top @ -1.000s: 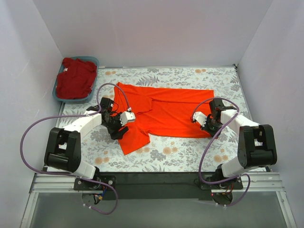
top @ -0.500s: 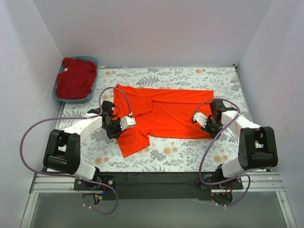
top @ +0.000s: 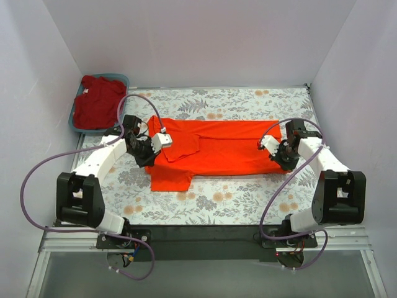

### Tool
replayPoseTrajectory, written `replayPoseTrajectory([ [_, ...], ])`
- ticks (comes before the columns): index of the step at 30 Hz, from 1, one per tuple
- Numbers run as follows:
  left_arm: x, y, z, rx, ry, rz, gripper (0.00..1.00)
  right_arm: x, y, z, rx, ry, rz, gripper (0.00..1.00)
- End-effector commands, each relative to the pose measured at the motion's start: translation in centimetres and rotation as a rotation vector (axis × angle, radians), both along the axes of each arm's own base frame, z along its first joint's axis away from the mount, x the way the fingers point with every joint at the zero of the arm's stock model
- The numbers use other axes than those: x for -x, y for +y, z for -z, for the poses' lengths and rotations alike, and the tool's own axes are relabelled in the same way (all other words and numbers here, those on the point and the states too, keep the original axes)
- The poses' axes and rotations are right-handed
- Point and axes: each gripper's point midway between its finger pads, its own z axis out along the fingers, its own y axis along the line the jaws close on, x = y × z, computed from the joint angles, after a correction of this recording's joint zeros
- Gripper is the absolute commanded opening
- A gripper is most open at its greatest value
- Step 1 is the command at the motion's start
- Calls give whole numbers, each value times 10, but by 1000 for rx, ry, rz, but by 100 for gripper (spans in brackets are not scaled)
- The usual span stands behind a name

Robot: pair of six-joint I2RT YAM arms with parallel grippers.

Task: Fold and stack the t-shirts
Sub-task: Fold the tshirt

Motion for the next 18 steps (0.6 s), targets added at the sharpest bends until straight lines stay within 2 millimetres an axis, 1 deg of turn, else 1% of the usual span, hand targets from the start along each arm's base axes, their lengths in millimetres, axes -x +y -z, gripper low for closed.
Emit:
replayPoseTrajectory([
  [1, -21, -12, -20, 54, -3, -10, 0, -14, 2, -13, -9, -5, -53, 1],
  [3, -33, -13, -24, 56, -16, -15, 0, -20, 1, -14, -7, -4, -57, 1],
  [4, -44, -15, -31, 58, -38, -23, 0, -24, 1, -15, -5, -6, -60, 1],
  [5, -51, -17, -26, 58, -25, -24, 0, -31, 1, -17, -3, -9, -61, 1],
  [6, -56, -17, -28, 58, -31, -26, 0, -35, 0, -17, -1, -11, -62, 1],
  [7, -67, -19, -36, 63, -55, -25, 0, -40, 0, -19, 4, -16, -63, 1],
  [8, -73, -20, -31, 60, -43, -33, 0, -47, -7, -19, 6, -18, -43, 1],
  [10, -86, -23, -35, 63, -57, -32, 0, -55, -10, -20, 11, -20, -38, 1],
  [11, -89, -22, -30, 52, -42, -30, 0, -59, -11, -16, 11, -6, -38, 1],
  [12, -91, -22, -27, 47, -40, -28, 0, -69, -11, -22, 14, -28, -39, 1],
  [14, -98, -19, -23, 34, -56, -32, 0, -77, -12, -19, 16, -19, -42, 1],
  [15, -101, -19, -20, 33, -56, -34, 0, -85, -12, -24, 17, -33, -45, 1],
  [18, -109, -18, -14, 29, -51, -45, 0, -93, -15, -17, 36, -14, -52, 1],
])
